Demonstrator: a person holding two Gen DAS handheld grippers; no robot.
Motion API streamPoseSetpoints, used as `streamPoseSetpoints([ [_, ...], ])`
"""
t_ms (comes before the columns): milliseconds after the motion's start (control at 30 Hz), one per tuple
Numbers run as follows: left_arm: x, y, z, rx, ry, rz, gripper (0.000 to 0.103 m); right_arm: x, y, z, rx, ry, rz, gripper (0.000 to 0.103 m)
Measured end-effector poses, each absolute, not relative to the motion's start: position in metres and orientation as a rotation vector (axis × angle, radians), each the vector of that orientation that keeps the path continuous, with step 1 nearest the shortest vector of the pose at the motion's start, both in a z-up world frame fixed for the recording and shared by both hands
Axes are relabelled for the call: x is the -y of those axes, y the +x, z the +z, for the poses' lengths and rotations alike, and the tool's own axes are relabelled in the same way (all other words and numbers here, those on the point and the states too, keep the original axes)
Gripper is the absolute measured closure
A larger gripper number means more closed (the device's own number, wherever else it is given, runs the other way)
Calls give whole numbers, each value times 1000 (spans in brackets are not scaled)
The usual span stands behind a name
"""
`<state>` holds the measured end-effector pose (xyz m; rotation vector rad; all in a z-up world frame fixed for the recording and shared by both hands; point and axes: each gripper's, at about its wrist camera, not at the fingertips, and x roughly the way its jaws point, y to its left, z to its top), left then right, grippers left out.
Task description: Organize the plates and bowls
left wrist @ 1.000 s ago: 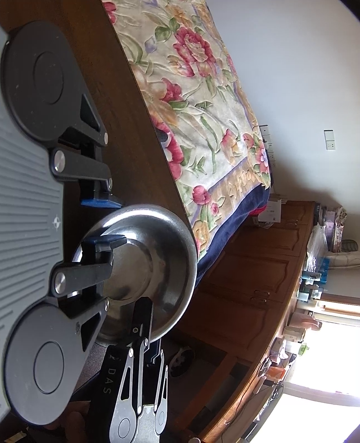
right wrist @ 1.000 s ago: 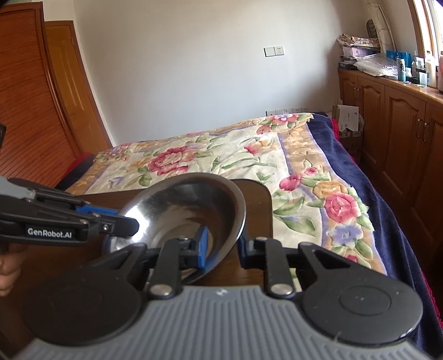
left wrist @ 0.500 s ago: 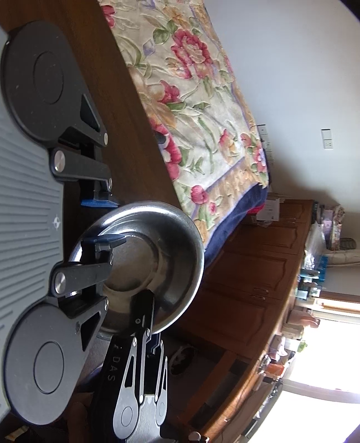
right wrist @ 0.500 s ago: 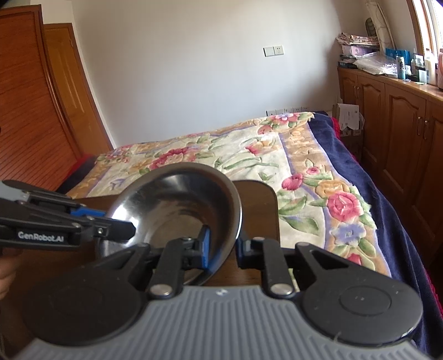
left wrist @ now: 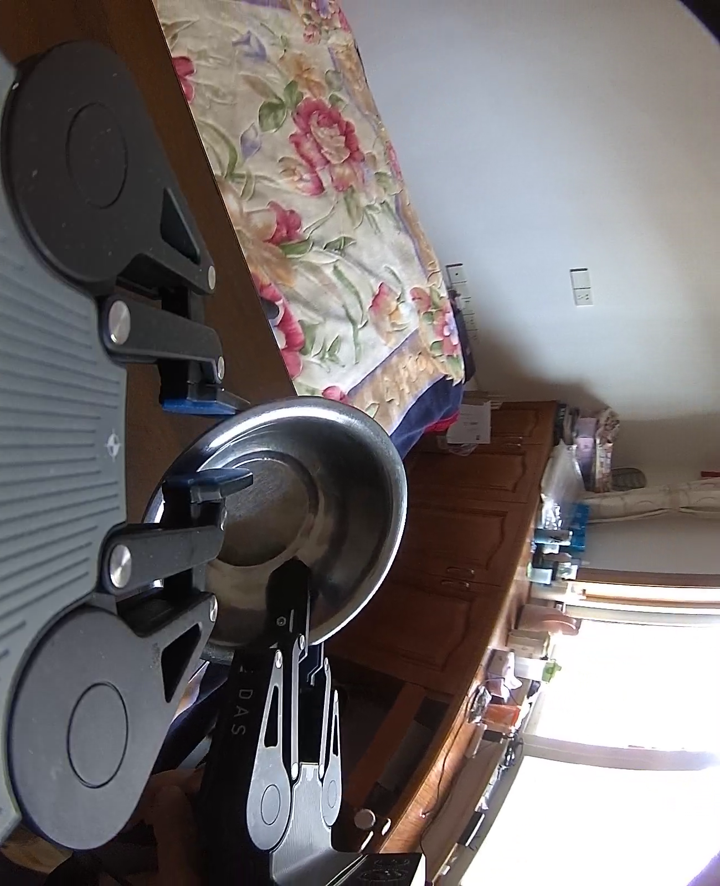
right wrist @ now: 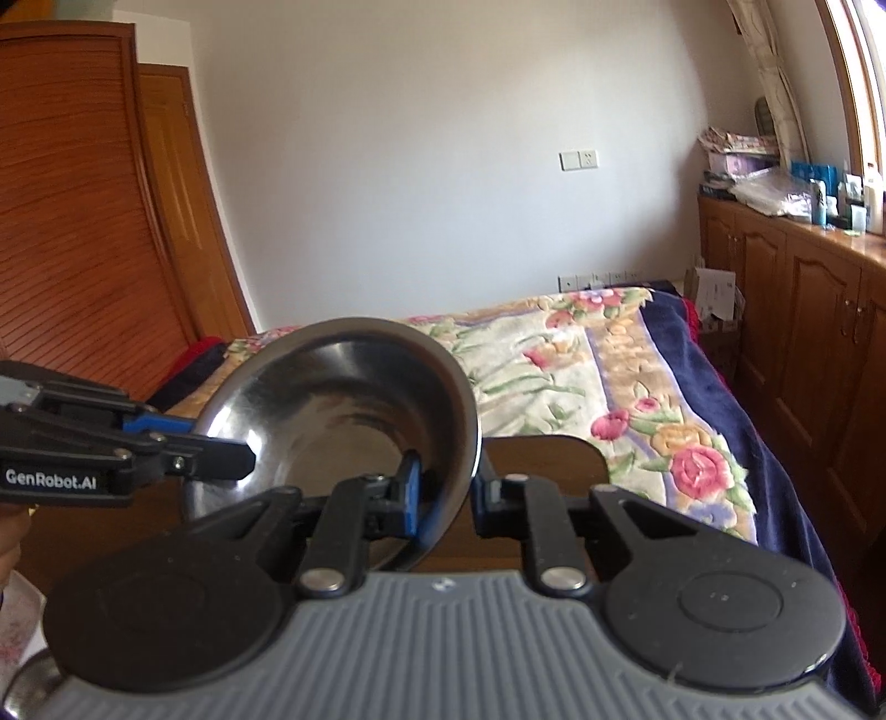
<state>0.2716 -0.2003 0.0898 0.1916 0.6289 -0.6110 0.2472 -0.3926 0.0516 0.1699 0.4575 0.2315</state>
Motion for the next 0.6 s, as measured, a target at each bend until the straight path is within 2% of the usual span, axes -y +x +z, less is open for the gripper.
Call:
streamPoseSetpoints([
  [267, 170, 233, 108, -587, 166, -604, 82, 370, 221, 70, -426, 140, 256, 83],
  [600, 138, 183, 103, -569, 145, -608, 81, 346, 184, 75, -423, 101, 265, 83],
])
